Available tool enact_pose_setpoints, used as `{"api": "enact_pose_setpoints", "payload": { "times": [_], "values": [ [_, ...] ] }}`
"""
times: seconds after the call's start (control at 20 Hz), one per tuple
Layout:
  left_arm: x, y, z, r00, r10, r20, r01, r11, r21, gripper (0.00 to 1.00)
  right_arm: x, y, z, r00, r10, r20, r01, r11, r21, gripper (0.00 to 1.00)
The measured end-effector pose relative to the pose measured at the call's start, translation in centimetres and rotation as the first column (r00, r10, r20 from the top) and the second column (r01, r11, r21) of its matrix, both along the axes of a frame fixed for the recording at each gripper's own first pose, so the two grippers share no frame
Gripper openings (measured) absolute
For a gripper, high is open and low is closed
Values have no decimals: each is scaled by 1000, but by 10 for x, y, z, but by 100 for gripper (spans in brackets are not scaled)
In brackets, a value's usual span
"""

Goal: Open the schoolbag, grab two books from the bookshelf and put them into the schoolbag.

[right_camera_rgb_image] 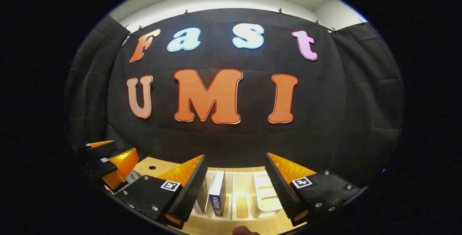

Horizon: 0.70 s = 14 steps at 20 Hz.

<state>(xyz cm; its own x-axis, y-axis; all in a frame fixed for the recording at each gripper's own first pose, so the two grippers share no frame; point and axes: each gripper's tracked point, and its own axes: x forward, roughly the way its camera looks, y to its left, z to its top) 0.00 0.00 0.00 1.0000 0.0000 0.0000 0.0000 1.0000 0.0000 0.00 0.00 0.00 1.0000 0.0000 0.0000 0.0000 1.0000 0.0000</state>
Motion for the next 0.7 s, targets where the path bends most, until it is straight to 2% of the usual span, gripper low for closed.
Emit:
{"api": "enact_pose_setpoints", "payload": {
  "times": [0.1,0.25,0.4,0.7],
  "values": [
    [1,-2,-3,1000,-10,-4,10,1000,-9,98,2,2,2,1000,5,6,-5,1000,4,96],
    [3,-7,-5,999,-31,4,32,997,-69,98,4,3,1,1000,12,8,-12,1000,1,96],
    [4,1,-6,1000,9,2,-9,999,-33,98,6,2,-5,1000,14,-5,-14,1000,6,96],
    [6,-9,-7,1000,-7,-1,7,1000,-19,96,8,-3,-17,1000,5,-31,-5,1000,9,96]
  ]
}}
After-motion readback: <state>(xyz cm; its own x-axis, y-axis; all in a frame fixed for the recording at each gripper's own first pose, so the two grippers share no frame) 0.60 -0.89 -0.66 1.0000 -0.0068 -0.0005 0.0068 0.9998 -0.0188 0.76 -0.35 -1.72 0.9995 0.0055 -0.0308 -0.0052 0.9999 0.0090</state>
